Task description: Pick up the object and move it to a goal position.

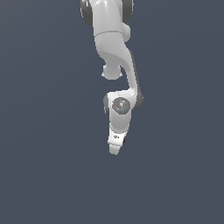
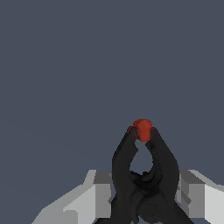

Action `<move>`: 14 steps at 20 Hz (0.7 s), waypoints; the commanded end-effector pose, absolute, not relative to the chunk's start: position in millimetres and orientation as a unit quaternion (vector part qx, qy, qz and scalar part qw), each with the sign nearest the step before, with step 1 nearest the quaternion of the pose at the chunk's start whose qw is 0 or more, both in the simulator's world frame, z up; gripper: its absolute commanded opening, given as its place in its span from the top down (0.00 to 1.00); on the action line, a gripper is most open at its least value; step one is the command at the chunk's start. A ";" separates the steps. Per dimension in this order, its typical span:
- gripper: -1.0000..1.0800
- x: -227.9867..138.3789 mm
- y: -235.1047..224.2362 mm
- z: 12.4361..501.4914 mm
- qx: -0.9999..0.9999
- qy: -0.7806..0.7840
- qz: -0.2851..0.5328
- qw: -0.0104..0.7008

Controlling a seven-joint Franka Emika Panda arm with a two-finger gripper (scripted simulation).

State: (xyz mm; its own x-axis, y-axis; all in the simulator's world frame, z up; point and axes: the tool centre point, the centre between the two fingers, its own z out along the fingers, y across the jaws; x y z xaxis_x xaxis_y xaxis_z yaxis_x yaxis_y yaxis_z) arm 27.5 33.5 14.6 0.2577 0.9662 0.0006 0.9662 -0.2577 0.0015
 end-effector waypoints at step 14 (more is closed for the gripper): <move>1.00 113.6 136.9 199.7 0.725 0.671 0.137 0.072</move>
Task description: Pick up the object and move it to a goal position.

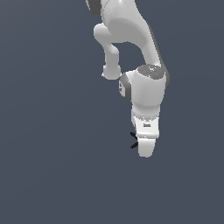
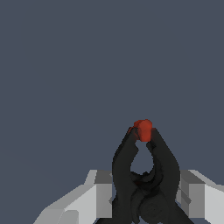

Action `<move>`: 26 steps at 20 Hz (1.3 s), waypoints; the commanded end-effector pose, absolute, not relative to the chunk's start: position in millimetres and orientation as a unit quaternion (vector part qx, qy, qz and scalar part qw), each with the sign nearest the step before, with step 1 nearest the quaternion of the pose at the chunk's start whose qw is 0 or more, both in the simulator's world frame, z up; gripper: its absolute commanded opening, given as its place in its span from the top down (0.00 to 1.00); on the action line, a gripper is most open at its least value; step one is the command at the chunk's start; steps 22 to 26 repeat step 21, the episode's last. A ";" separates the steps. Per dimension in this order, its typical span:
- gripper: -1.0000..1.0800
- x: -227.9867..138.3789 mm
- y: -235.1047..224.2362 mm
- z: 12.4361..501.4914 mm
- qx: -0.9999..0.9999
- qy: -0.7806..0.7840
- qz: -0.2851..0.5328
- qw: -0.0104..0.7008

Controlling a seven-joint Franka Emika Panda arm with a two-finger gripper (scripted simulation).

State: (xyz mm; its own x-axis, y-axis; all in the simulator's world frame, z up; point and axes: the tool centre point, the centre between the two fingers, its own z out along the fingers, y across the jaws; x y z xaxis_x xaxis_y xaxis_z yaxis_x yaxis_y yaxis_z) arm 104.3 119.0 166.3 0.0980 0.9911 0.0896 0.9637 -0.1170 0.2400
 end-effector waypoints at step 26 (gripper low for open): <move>1.00 123.6 222.5 372.7 0.650 0.706 0.250 0.131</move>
